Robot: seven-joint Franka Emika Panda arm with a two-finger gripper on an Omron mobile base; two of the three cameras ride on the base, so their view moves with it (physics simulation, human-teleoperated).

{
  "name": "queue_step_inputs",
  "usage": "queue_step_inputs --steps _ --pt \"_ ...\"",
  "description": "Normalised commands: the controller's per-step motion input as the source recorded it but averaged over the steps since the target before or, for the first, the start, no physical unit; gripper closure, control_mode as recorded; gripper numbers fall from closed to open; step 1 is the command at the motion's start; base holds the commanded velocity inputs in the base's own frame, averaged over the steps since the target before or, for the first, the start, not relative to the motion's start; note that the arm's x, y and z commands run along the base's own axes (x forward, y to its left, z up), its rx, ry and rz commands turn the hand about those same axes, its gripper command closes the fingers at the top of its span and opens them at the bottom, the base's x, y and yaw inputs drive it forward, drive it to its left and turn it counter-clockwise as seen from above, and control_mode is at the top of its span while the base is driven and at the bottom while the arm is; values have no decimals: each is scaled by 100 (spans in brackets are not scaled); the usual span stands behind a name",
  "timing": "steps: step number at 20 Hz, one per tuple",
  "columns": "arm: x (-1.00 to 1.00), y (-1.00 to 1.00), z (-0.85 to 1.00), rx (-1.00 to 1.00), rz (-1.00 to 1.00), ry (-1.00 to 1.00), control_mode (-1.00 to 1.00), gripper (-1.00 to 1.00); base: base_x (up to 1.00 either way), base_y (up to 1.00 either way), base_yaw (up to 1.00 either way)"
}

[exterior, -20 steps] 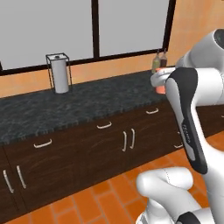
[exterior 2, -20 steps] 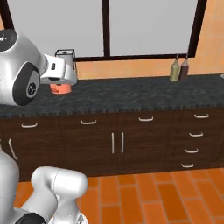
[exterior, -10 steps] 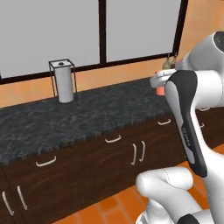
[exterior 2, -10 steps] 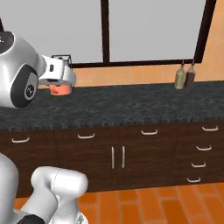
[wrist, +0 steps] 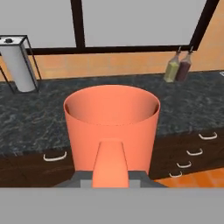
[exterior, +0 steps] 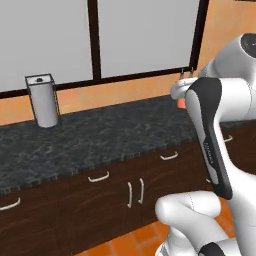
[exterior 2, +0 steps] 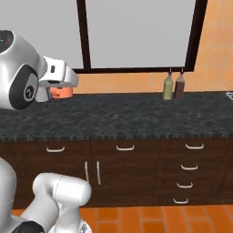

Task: Gather all objects into one cabinet and sort the glasses and bowls to opposite sides.

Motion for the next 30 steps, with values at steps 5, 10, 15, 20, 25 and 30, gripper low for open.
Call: queue_step_inputs --steps 5,10,15,20,25,30 --pt "0 0 0 0 0 0 100 100 12 -100 12" --pt "0 0 0 0 0 0 100 100 6 -100 9" --pt "0 0 0 0 0 0 100 100 0 -100 8" --pt "0 0 0 0 0 0 100 100 0 -100 5" --pt "0 0 0 0 0 0 100 100 0 -100 4" --pt "0 0 0 0 0 0 100 100 0 -100 4"
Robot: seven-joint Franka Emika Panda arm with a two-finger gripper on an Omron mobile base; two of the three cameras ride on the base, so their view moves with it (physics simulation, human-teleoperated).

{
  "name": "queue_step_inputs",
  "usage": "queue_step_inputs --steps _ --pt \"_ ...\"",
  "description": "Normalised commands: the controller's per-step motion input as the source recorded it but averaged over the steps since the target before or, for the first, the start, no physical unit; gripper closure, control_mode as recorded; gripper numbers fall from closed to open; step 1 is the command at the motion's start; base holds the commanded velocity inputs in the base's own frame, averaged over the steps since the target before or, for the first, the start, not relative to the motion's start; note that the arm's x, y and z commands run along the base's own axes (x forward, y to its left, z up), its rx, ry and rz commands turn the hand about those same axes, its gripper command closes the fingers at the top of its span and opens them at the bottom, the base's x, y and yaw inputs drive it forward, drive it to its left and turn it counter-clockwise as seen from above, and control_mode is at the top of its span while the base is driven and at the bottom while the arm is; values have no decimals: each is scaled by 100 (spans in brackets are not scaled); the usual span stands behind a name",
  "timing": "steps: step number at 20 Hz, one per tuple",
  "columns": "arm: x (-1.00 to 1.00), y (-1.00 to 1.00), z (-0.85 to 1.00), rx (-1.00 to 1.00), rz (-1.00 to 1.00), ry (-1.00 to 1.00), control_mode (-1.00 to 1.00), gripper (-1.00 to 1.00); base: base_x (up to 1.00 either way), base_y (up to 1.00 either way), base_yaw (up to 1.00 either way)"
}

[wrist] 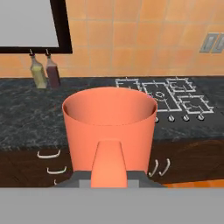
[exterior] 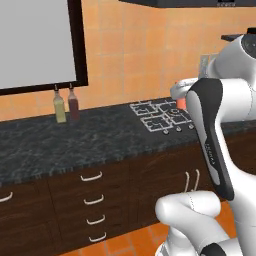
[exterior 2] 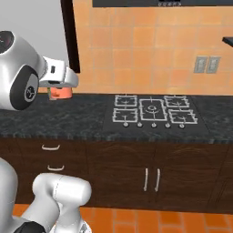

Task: Gather all objects into one cabinet and sort the glasses and bowls to opposite sides.

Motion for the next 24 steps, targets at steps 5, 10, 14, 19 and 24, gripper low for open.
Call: queue_step_inputs --steps 5,10,14,19,24 --pt "0 0 0 0 0 0 100 100 0 -100 6" --pt "0 0 0 0 0 0 100 100 2 -100 7" --pt "0 0 0 0 0 0 100 100 0 -100 7" --pt "0 0 0 0 0 0 100 100 0 -100 7" --pt "0 0 0 0 0 0 100 100 0 -100 7"
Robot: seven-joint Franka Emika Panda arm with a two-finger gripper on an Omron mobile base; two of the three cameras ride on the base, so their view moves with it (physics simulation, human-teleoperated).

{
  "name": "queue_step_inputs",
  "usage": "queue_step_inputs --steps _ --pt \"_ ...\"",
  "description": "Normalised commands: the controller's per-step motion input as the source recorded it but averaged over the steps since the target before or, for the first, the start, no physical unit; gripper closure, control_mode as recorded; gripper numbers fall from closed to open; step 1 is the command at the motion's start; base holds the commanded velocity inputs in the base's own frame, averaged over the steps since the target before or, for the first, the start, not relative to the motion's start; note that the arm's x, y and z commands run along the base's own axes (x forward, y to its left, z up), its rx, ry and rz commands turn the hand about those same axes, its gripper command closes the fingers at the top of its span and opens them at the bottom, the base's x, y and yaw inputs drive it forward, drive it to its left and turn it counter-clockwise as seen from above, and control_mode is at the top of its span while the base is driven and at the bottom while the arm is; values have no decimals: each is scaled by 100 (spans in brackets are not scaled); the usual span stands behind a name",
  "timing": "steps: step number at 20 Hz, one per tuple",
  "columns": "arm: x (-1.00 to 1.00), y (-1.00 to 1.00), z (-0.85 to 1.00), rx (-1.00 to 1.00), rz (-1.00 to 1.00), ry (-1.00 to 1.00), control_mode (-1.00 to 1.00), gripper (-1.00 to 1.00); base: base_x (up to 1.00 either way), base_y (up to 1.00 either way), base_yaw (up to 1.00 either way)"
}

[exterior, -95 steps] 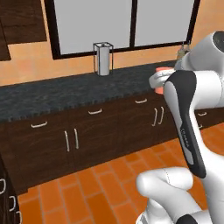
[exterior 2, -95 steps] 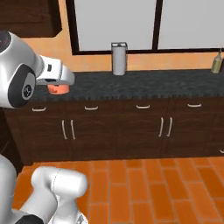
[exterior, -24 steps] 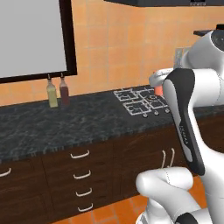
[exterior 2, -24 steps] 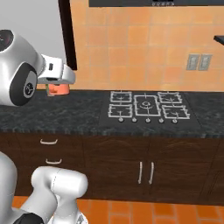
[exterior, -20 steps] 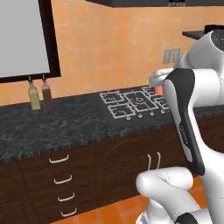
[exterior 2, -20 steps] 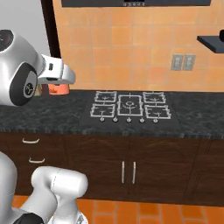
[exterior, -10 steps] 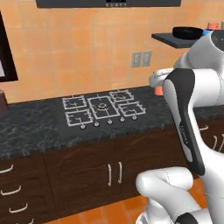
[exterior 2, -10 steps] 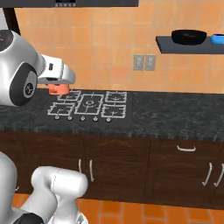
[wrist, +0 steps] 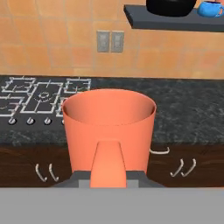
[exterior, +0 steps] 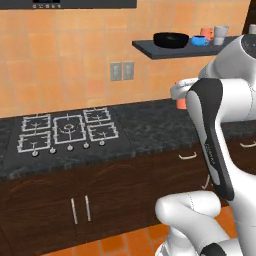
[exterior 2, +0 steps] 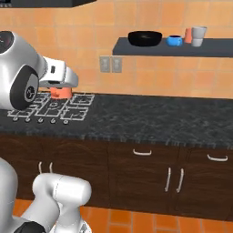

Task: Gather all objects into one cabinet and sort the glasses and bowls to opposite sides.

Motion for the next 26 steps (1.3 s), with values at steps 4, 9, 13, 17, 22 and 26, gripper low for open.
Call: queue_step_inputs --steps 4,9,13,17,22,26 --pt "0 0 0 0 0 0 100 100 0 -100 6" --pt "0 0 0 0 0 0 100 100 1 -100 5" --pt "0 0 0 0 0 0 100 100 9 -100 4" --pt "0 0 0 0 0 0 100 100 48 -54 4" --pt "0 0 0 0 0 0 100 100 100 3 11" --pt "0 0 0 0 0 0 100 100 71 -67 18"
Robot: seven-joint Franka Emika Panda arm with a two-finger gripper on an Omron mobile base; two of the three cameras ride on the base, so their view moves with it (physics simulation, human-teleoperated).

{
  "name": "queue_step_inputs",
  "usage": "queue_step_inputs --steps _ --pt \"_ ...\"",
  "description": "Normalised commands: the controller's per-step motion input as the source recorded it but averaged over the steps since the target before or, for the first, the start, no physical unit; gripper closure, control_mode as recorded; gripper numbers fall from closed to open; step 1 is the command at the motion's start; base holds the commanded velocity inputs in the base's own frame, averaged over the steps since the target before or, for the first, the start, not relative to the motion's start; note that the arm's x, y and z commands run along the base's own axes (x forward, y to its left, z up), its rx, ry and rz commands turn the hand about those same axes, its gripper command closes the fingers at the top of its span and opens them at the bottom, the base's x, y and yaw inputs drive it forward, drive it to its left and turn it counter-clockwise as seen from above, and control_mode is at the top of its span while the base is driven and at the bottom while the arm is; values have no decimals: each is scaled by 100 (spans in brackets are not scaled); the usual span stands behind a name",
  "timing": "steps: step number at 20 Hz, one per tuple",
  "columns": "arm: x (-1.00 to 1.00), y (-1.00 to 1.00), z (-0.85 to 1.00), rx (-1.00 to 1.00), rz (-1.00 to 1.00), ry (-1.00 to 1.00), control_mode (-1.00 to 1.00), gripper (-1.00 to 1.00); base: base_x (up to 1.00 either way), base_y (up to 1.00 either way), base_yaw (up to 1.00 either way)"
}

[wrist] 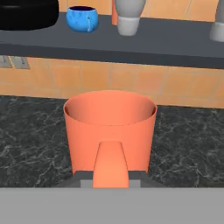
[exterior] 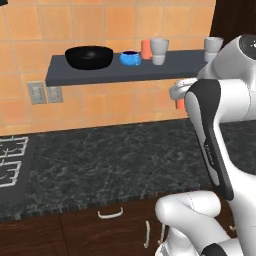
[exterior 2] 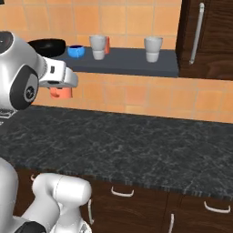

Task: Gather all objects into one cabinet and sort the glasses and bowls to opposite sides.

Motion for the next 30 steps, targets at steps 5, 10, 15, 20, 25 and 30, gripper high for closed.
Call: queue_step_inputs --steps 5,10,15,20,25,30 --pt "0 0 0 0 0 0 100 100 36 -80 6" --pt "0 0 0 0 0 0 100 100 100 30 8" --pt "0 0 0 0 0 0 100 100 80 13 12" --pt "0 0 0 0 0 0 100 100 1 0 1" --pt "0 0 0 0 0 0 100 100 0 0 0" --pt "-31 -13 52 0 0 -17 -100 100 -9 -1 0"
